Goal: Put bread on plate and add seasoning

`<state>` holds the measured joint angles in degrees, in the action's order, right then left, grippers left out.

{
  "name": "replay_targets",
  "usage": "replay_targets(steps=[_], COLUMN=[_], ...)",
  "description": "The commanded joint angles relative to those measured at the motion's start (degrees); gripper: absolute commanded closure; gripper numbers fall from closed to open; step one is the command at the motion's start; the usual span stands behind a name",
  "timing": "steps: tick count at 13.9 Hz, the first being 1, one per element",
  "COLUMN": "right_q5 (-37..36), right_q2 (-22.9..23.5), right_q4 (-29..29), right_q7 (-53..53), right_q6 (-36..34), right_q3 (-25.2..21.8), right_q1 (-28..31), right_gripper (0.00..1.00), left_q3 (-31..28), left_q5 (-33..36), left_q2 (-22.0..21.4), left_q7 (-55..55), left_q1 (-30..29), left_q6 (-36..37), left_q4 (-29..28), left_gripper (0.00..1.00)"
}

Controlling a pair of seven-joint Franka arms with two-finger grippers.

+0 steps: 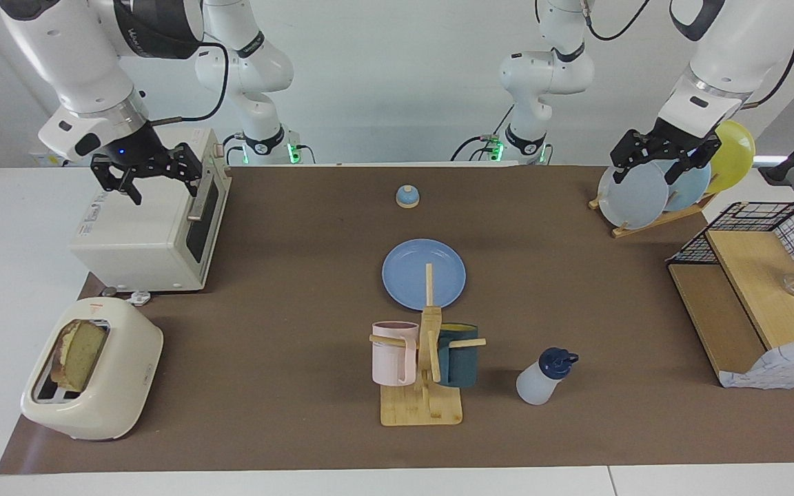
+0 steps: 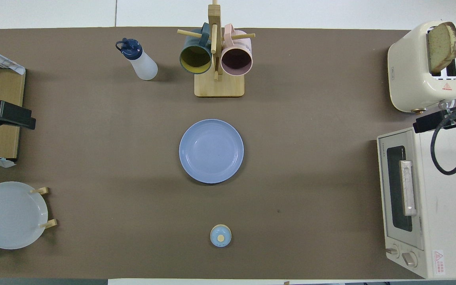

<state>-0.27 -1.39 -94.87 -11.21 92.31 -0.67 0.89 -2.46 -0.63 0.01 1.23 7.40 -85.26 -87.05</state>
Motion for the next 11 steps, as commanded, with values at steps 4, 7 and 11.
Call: replay_targets(steps=[4, 7, 11], right_q5=[0.36, 0.53, 0.89], right_q2=[-0.28, -0.19, -0.28], right_q4=[-0.22, -0.14, -0.49], right_q7=[-0.65, -0.74, -0.83], right_q6=[0.77, 0.94, 1.38], right_q3=[0.4, 0.4, 0.32], right_q1=[0.25, 0.34, 1.13], right_gripper=[0.0, 0.0, 0.0], left_q3=[-0.35, -0.53, -0.44], left_q5=[-0.69, -0.68, -0.51], left_q2=[-1.24, -1.24, -2.21], left_q7=[0.62, -0.86, -1.76], left_q1=[0.42, -0.36, -0.28], left_q6=[-0.35, -0.26, 0.62], left_q4=[-1.11, -1.28, -2.86], left_gripper=[0.0, 0.0, 0.0])
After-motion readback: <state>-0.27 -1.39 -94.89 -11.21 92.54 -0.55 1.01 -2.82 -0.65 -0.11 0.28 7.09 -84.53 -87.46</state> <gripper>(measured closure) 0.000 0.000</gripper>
